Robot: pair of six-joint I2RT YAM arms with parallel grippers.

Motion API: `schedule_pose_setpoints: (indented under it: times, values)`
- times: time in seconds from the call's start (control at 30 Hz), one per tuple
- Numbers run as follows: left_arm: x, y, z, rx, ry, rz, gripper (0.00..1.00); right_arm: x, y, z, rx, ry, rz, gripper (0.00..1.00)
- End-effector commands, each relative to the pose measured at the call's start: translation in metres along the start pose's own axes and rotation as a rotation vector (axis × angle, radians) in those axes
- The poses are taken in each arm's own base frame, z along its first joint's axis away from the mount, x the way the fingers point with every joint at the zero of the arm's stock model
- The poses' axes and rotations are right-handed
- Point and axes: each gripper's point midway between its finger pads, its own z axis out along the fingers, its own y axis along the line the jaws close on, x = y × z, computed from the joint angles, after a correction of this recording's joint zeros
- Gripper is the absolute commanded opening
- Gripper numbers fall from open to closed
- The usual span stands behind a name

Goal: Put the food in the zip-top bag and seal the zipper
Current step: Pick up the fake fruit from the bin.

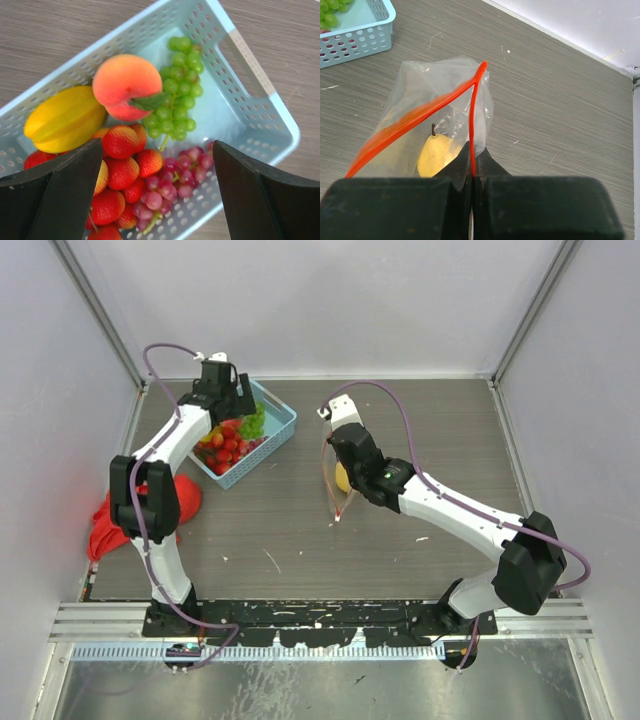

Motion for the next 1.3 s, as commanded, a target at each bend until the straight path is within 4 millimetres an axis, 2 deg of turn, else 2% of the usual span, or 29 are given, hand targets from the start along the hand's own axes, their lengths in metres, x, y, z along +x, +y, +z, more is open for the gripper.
schedule_pose_setpoints:
  times: [0.0,0.1,0.43,0.8,0.97,1.07,1.17,1.27]
  values:
    - [-0.019,0.025,0.015,-0.122,-0.022,0.014,0.93,-0.022,-0.004,-0.003,-0.001,-0.047,0.051,0.01]
    - [-0.023,0.026,0.029,-0.138,-0.021,0.029,0.96,-0.023,-0.003,-0.003,-0.005,-0.047,0.052,0.01]
    - [-0.007,0.032,0.071,-0.167,0.031,0.067,0.98,-0.021,0.003,0.000,-0.021,-0.040,0.049,0.01]
    - [0.001,0.035,0.097,-0.156,0.053,0.089,0.96,-0.016,0.010,0.004,-0.042,-0.024,0.047,0.01]
    - [0.004,0.032,0.100,-0.130,0.057,0.091,0.86,-0.016,0.011,0.004,-0.044,-0.023,0.050,0.01]
    - [0.003,0.028,0.098,-0.105,0.056,0.089,0.75,-0.017,0.010,0.003,-0.045,-0.022,0.051,0.01]
    - [-0.002,0.024,0.092,-0.083,0.046,0.085,0.61,-0.019,0.009,0.002,-0.044,-0.023,0.054,0.01]
    - [-0.011,0.021,0.080,-0.064,0.013,0.076,0.56,-0.021,0.008,0.000,-0.043,-0.029,0.059,0.01]
